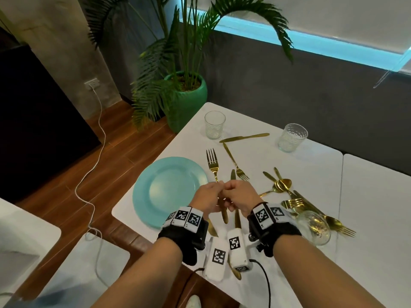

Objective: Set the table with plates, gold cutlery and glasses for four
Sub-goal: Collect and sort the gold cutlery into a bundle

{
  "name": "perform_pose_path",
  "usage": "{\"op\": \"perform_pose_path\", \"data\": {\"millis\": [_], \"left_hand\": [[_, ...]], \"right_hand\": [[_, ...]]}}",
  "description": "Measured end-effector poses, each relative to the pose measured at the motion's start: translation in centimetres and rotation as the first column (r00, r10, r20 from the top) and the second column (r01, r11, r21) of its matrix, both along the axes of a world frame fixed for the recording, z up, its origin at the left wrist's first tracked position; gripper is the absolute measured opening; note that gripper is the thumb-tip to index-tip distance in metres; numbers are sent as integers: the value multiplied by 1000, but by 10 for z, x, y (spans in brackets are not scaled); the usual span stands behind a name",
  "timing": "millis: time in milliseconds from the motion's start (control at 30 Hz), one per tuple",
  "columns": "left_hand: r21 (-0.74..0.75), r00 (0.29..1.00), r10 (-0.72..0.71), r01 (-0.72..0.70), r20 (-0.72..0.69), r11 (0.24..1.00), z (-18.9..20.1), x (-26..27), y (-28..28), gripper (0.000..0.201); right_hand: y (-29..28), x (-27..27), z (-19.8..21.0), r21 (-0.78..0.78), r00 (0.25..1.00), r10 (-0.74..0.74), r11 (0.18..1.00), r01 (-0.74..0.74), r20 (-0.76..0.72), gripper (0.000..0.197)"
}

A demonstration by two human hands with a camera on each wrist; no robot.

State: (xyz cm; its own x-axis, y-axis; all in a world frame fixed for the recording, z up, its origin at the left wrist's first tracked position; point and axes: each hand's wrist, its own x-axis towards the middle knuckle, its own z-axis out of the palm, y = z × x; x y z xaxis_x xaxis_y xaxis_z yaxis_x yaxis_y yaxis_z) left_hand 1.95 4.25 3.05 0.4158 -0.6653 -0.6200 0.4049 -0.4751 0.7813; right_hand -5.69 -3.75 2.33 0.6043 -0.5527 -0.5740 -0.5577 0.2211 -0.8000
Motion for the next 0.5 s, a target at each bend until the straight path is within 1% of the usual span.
{"op": "perform_pose_path", "data": {"millis": [100,133,200,267,333,367,433,467,500], "left_hand": [[-5,1000,-5,5,18,1000,-3,3,4,20],[-6,1000,12,-12,28,1000,-2,6,6,20],[5,997,62,-62,39,998,2,11,9,21],[10,993,106,-107,48,994,4,17,13,23],[14,988,128,-130,85,991,4,23,17,24],[21,985,130,-133,109,991,3,25,18,25],[39,983,122,-129,139,991,3,26,18,26],[42,983,119,-126,143,991,2,26,18,26],[44,982,115,-122,147,991,2,26,18,26]], "right_hand": [[2,-11,-3,23,999,26,999,-27,32,11],[3,-14,-4,2,999,35,999,-35,8,11],[6,-21,-9,-99,988,100,989,-112,-121,12],[14,-28,-17,-165,936,211,950,-264,-283,15],[26,-33,-28,-160,849,317,896,-414,-423,23],[33,-34,-34,-154,802,342,872,-465,-489,27],[45,-34,-47,-166,726,344,832,-530,-596,37],[48,-33,-54,-175,709,327,826,-536,-625,43],[49,-33,-61,-180,709,297,839,-514,-639,46]]}}
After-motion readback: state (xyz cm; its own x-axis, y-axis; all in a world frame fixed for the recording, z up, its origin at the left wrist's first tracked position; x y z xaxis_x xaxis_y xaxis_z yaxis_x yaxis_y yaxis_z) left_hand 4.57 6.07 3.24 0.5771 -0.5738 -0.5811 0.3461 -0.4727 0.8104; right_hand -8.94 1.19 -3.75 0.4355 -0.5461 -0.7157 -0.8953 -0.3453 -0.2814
